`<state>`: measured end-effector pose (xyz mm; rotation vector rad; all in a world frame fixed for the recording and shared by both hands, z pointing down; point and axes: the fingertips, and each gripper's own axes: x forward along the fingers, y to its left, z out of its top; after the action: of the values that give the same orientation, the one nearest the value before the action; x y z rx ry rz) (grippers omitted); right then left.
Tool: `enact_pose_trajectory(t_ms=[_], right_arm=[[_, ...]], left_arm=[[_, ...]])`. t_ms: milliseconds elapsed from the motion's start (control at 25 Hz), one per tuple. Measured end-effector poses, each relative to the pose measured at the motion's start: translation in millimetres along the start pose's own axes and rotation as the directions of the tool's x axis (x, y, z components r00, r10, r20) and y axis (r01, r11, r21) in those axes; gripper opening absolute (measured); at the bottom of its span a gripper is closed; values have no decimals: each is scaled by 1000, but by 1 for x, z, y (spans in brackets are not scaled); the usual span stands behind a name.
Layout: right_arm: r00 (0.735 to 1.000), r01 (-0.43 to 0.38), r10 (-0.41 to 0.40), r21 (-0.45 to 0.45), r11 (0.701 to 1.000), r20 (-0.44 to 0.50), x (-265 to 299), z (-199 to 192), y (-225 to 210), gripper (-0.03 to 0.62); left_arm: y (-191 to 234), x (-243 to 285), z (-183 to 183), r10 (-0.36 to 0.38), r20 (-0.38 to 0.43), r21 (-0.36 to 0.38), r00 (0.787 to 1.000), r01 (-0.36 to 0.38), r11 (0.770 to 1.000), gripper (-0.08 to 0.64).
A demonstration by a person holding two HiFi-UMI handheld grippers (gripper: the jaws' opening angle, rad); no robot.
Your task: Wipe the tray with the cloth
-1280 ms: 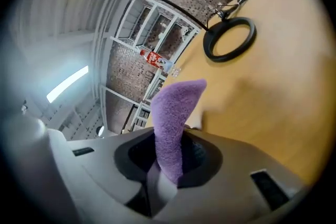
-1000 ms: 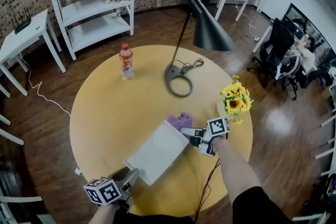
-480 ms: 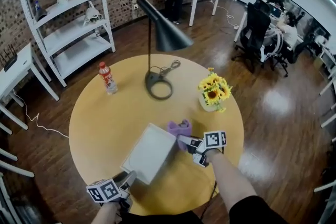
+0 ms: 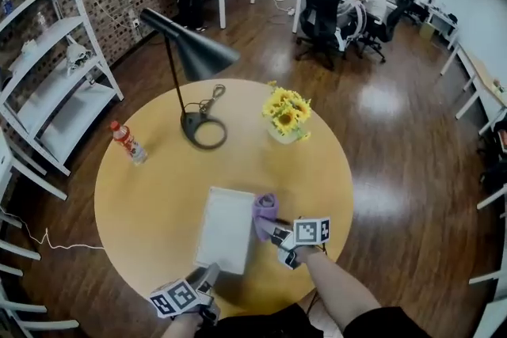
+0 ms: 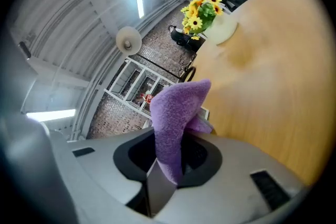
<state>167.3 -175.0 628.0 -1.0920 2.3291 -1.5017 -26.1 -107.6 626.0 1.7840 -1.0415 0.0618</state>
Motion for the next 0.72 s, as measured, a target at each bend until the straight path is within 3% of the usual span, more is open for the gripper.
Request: enact_pose_trajectory(t_ms=[80,200,320,440,560,720], right_arm=[[999,30,-30,-2,1000,26,-4,-16,11,87],[992,73,-71,-12,997,101,-13,-29,23,87],[985,103,-97,-35,994,140,-21,-45,31,87],[982,134,-124,-64,989,140,-25,-74,39,87],[973,144,-137,-26,989,186,-32,-99,56,87],[966,123,-119,-3,992,230,-40,-124,80,87]], left_arm=[[-2,-3,0,-66,-59,0,996,66,998,238],[-5,-7,-1,-167,-156,4,974,170,985,235],[-6,-13,4,-220,-195,18,956,228,974,235],[-2,-21,25,-217,-188,132,958,243,961,235],[11,-17,46,-185,-184,258,965,229,939,235],[9,12,40,-201,-272,258,941,273,927,236]])
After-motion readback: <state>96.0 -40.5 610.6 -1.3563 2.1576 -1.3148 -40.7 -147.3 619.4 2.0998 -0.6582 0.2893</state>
